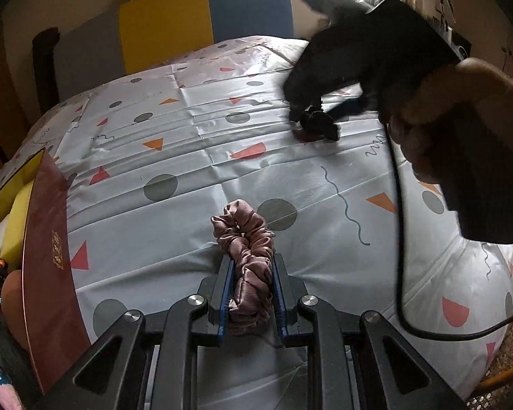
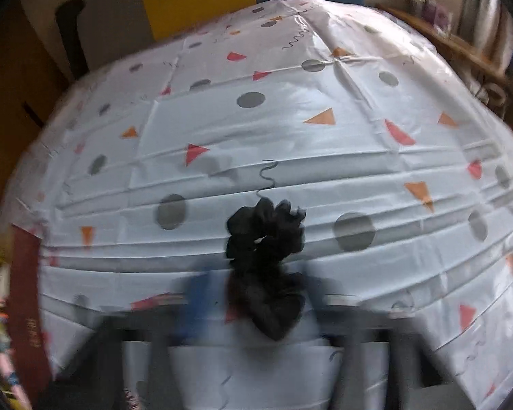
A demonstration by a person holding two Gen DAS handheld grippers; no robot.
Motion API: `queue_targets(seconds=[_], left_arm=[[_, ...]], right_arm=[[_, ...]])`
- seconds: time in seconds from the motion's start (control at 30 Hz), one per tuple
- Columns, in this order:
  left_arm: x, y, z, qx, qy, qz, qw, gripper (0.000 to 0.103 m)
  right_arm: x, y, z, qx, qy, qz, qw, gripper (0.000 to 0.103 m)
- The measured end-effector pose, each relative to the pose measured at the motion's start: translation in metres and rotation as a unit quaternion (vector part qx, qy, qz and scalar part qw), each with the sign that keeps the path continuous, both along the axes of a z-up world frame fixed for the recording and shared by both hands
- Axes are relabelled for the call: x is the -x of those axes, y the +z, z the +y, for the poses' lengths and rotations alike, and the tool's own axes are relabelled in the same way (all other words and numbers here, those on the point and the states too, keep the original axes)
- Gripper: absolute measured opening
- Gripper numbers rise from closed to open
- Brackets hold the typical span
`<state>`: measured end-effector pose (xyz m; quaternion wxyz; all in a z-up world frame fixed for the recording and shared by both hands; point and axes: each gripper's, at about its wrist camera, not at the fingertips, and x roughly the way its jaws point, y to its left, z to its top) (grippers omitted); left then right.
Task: Organize soft objects
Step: 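Lift the pink scrunchie with the left gripper while the right grasps the black scrunchie, then carry the pink scrunchie into the tray and open the left gripper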
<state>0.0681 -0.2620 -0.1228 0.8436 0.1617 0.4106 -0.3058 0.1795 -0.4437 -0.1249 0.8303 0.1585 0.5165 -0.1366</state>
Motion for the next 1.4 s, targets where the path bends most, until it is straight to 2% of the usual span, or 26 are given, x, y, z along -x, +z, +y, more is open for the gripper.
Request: queue_targets(seconds=[0.13,0.27,0.33,0.43,0.63,0.77,0.87,1.2,1.4], left_arm=[[-0.002,0.000,0.002,0.007,0.000,0.005,1.0000,0.020],[-0.002,-0.001,0.002,0.007,0.003,0.000,1.0000,0.020],[-0.002,-0.001,0.001,0.006,0.004,-0.001,1.0000,0.020],[-0.001,0.000,0.000,-0.001,0.003,0.002,1.0000,0.020],[-0.005,0.011,-0.003,-0.004,0.008,0.027,0.9996,0.019],[0.007,0.030,0.001,0.006,0.004,0.012,0.9999,0.019],[0.013,0.047,0.007,0.017,0.007,-0.001,0.9998,0.019],[0.023,0.103,0.044,0.058,0.042,-0.025,0.9971,0.019],[0.022,0.122,0.076,0.071,0.074,-0.035,0.9941,0.019]], right_arm=[[0.016,0.012,0.010,-0.010,0.035,-0.011,0.999,0.010],[0.047,0.022,0.027,-0.054,0.073,-0.013,0.996,0.012],[0.061,0.017,0.039,-0.056,0.094,-0.007,0.994,0.012],[0.068,-0.003,0.047,-0.054,0.098,0.014,0.994,0.012],[0.071,-0.005,0.043,-0.063,0.099,-0.002,0.993,0.012],[0.073,-0.005,0.039,-0.075,0.099,-0.006,0.992,0.012],[0.075,-0.005,0.041,-0.063,0.109,-0.008,0.992,0.012],[0.073,-0.005,0.052,-0.025,0.133,-0.014,0.991,0.013],[0.074,-0.006,0.052,-0.018,0.136,-0.019,0.990,0.013]])
